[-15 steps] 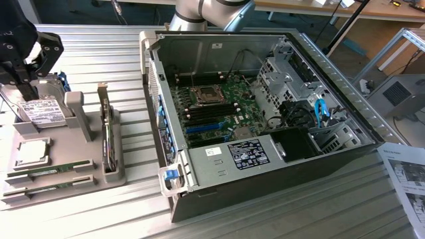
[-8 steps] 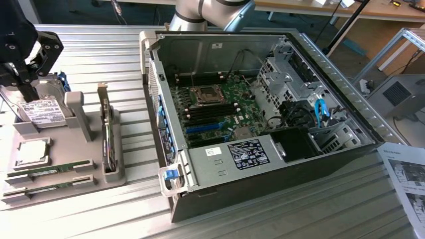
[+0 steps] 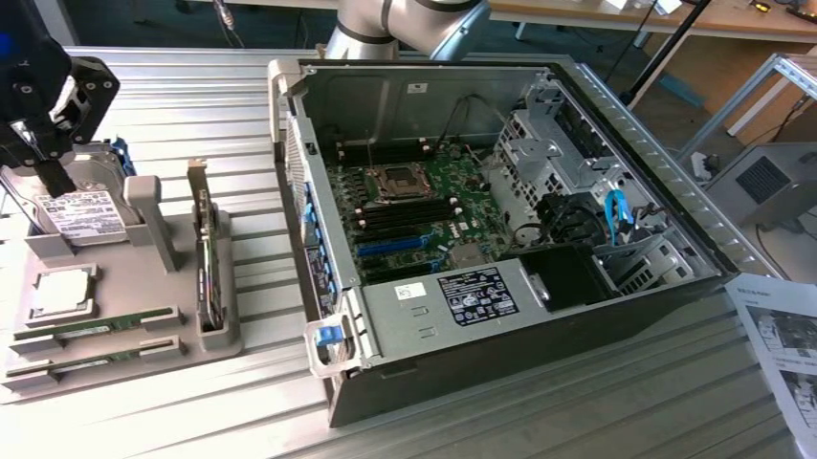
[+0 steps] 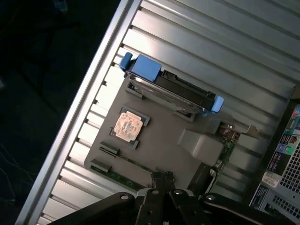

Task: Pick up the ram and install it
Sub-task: 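Pick up the ram and move it above insertion slot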

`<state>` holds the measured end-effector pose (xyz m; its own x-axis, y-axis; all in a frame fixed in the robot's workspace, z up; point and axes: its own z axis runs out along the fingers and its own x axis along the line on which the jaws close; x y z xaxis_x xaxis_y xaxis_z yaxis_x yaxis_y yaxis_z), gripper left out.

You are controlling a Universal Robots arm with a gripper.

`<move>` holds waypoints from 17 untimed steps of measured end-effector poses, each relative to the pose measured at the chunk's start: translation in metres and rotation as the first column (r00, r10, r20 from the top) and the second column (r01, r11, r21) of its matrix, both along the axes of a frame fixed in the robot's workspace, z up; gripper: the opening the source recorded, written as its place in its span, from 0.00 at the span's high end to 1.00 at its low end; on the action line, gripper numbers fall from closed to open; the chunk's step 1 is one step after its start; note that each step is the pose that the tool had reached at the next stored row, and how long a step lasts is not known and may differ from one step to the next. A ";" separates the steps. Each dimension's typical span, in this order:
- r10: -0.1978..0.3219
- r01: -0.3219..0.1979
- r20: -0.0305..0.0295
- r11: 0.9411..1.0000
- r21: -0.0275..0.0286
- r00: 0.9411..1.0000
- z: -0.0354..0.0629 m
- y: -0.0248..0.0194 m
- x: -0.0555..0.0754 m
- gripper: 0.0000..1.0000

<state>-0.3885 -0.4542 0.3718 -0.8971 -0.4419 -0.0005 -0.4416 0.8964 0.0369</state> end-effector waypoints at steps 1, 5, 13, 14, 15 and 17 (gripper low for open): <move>0.016 -0.016 0.000 1.000 0.000 1.000 0.0000 0.0000 0.000 0.89; 0.075 -0.075 0.000 0.997 0.000 0.997 -0.0001 0.0000 0.000 0.89; 0.192 -0.192 0.000 0.981 0.000 0.981 -0.0002 0.0000 0.000 0.89; 0.208 -0.208 0.000 0.978 0.000 0.978 -0.0003 0.0000 0.000 0.89; 0.226 -0.226 0.000 0.974 0.000 0.974 -0.0004 0.0000 0.000 0.89; 0.261 -0.261 0.000 0.965 0.000 0.965 -0.0004 0.0000 0.000 0.89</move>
<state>-0.3885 -0.4542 0.3714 -0.7504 -0.6609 -0.0005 -0.6605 0.7499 0.0370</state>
